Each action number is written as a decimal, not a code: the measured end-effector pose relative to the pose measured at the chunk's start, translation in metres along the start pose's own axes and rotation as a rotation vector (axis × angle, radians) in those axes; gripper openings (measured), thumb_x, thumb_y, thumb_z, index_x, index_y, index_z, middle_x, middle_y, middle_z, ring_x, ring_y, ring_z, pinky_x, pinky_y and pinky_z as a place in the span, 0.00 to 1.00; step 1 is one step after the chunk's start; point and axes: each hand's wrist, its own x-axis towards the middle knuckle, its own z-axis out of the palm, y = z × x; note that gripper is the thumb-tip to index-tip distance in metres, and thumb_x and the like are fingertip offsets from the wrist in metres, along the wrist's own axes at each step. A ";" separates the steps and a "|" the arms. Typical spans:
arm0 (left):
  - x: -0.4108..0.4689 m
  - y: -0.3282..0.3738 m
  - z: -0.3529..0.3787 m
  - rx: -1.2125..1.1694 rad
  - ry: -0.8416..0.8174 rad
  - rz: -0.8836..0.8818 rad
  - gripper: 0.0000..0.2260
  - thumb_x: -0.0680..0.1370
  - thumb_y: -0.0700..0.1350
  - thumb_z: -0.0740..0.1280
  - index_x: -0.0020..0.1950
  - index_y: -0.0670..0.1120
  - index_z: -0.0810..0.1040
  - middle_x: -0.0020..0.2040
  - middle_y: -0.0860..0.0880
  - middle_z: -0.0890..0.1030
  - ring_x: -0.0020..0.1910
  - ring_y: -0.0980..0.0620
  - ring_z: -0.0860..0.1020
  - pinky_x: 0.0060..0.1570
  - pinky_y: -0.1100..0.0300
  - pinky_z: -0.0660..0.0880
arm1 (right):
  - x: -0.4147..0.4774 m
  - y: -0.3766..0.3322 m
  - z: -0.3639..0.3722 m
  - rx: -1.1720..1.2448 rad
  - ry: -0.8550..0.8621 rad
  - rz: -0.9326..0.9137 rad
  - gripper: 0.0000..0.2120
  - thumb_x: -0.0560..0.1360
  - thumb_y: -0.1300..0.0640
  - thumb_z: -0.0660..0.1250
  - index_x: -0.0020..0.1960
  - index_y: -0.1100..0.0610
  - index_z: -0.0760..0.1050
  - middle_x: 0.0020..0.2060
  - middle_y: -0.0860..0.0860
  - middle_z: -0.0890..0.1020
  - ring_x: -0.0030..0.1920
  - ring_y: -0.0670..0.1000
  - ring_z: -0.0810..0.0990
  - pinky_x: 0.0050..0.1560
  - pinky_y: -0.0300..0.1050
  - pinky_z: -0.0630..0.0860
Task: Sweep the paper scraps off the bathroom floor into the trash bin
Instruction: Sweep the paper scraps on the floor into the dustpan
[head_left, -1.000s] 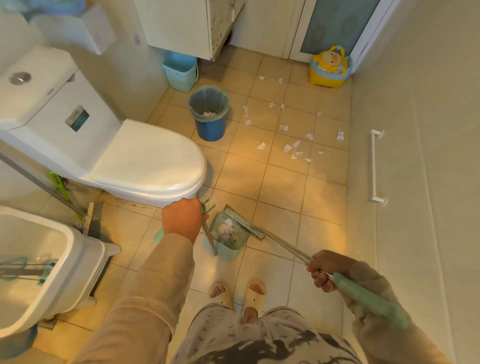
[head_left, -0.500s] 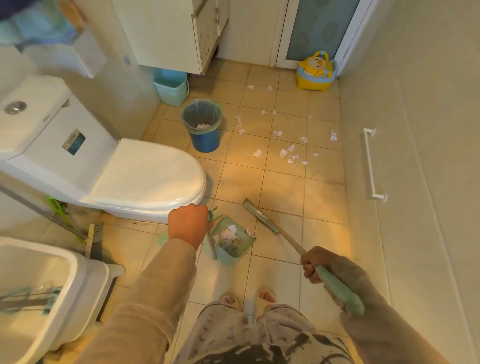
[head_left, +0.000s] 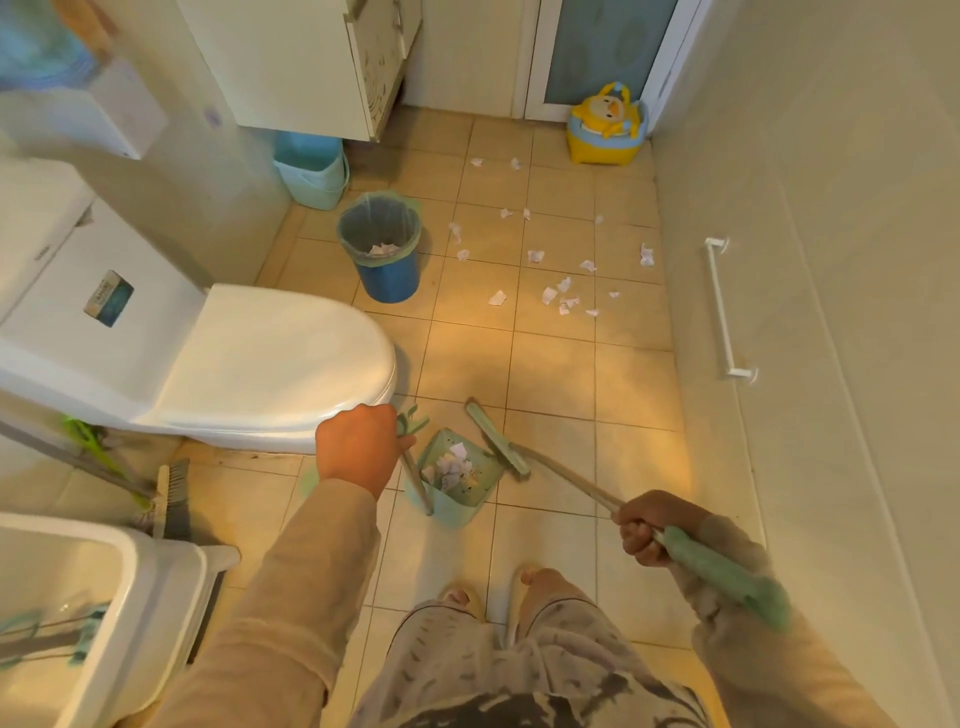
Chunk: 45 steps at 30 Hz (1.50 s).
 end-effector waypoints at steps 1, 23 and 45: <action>0.003 0.003 -0.001 -0.003 -0.001 0.005 0.17 0.75 0.61 0.63 0.48 0.48 0.78 0.43 0.47 0.83 0.43 0.45 0.81 0.36 0.59 0.67 | -0.001 0.001 0.000 0.009 0.005 -0.020 0.14 0.79 0.65 0.53 0.35 0.57 0.61 0.17 0.50 0.66 0.14 0.44 0.63 0.17 0.29 0.60; 0.164 0.138 -0.073 -0.042 0.031 -0.029 0.19 0.75 0.63 0.62 0.50 0.49 0.79 0.44 0.46 0.83 0.42 0.44 0.81 0.40 0.58 0.75 | 0.002 -0.160 -0.148 0.079 0.081 -0.098 0.16 0.78 0.67 0.51 0.33 0.57 0.60 0.15 0.50 0.65 0.12 0.45 0.63 0.16 0.28 0.60; 0.382 0.230 -0.133 -0.030 0.029 0.138 0.18 0.76 0.61 0.62 0.52 0.48 0.77 0.45 0.47 0.83 0.43 0.46 0.81 0.40 0.58 0.76 | 0.022 -0.334 -0.234 0.197 0.187 -0.118 0.18 0.78 0.68 0.51 0.30 0.57 0.60 0.13 0.51 0.65 0.11 0.45 0.64 0.15 0.29 0.60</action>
